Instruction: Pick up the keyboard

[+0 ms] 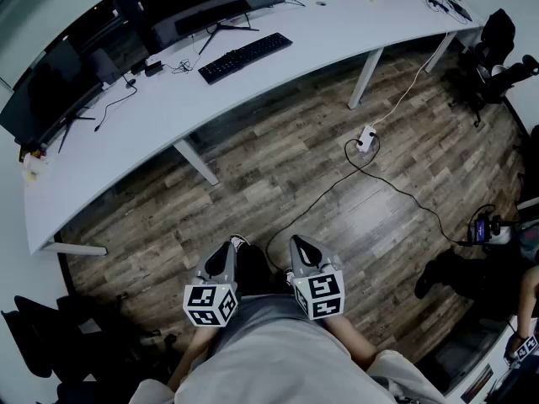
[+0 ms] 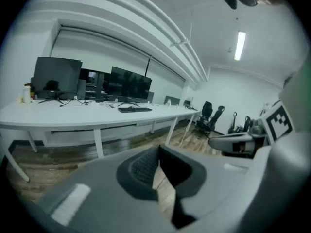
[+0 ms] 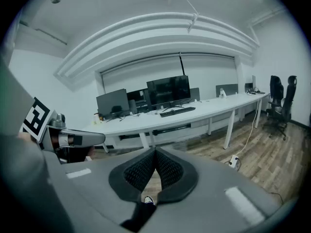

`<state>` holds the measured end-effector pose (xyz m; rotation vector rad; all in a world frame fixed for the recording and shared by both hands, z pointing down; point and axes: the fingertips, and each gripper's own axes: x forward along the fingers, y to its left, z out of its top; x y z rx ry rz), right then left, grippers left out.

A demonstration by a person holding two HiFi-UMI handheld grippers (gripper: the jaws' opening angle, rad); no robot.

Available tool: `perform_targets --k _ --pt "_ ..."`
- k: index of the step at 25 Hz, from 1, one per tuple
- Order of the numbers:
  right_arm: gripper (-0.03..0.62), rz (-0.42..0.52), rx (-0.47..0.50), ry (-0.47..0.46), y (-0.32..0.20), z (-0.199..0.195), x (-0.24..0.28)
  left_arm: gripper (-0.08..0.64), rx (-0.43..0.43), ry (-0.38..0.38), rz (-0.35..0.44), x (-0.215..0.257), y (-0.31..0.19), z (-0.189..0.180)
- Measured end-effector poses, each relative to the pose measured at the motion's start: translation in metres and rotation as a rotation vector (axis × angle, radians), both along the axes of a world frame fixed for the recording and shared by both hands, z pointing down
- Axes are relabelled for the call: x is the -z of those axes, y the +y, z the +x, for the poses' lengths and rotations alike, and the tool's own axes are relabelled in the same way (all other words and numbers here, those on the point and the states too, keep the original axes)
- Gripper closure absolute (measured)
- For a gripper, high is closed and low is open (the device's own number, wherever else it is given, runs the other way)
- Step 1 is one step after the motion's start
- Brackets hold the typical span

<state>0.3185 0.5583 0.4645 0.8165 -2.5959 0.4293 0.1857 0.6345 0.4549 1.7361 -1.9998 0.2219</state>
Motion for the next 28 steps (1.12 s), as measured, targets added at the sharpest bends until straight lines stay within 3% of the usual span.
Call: perform_targets --k 4,8,13,20,28 --pt "0.597 -0.022 0.022 -0.010 0.005 0.002 -0.003 0.560 -0.042 0.013 -0.050 -0.009 0.003 0.019" --pt "0.597 -0.026 0.039 -0.003 0.005 -0.011 -0.008 0.560 -0.045 0.004 -0.080 -0.015 0.004 0.011" --pt "0.597 -0.037 0.041 -0.036 -0.006 -0.038 -0.004 0.560 -0.020 -0.014 -0.067 -0.013 -0.007 -0.017" --pt "0.597 -0.057 0.058 0.035 -0.045 -0.082 -0.009 0.560 -0.053 -0.012 -0.080 -0.012 -0.053 -0.056" --pt "0.597 -0.084 0.095 0.084 -0.100 -0.166 -0.009 0.560 -0.072 0.012 -0.088 -0.007 -0.119 -0.129"
